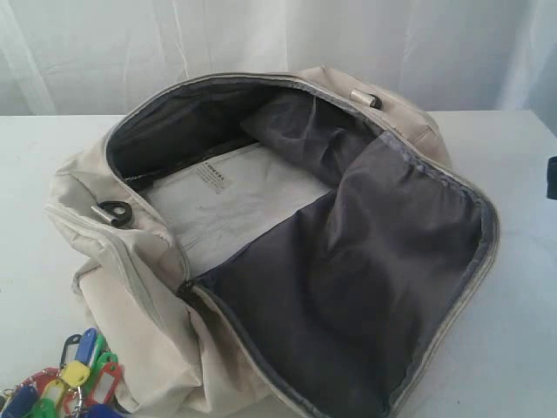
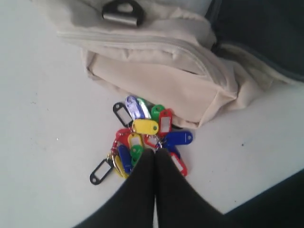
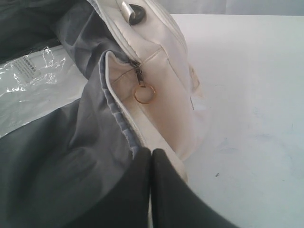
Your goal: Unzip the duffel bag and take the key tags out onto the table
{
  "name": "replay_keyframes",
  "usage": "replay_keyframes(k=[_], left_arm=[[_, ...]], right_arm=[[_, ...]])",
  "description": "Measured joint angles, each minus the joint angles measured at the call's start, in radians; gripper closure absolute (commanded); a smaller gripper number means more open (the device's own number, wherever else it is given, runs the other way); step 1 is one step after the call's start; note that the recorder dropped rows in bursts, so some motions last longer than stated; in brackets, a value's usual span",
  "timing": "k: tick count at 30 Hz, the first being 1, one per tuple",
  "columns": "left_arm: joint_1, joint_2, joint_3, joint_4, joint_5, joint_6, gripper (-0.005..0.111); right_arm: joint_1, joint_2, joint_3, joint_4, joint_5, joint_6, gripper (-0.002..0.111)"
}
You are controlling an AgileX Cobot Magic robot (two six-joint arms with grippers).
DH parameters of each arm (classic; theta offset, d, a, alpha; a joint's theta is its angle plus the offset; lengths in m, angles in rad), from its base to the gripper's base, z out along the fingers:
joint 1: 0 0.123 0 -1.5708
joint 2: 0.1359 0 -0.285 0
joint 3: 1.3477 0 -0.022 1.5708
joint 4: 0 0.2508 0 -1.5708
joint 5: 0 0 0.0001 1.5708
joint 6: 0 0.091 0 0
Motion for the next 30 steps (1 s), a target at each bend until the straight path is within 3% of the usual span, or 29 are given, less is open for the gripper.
replay_keyframes(k=[9,14,23,30], left_arm=[[0.0,-0.289,0.096,-0.051,-0.196,-0.041,0.107],[0.0,-0.364,0.196,-0.042,-0.338,-0.044,0.107],[0.0,-0.367,0.393,0.048,-0.353,-0.044,0.107],[0.0,-0.367,0.418,0.048,-0.355,-0.044,0.107]], right_arm=[[0.03,0.0,0.02,0.144,0.011,-0.159,0.108],[0.042,0.0,0.034,0.2,-0.01,-0.221,0.108],[0.043,0.0,0.044,0.208,-0.049,-0.232,0.108],[0.043,0.0,0.044,0.205,-0.049,-0.232,0.108]])
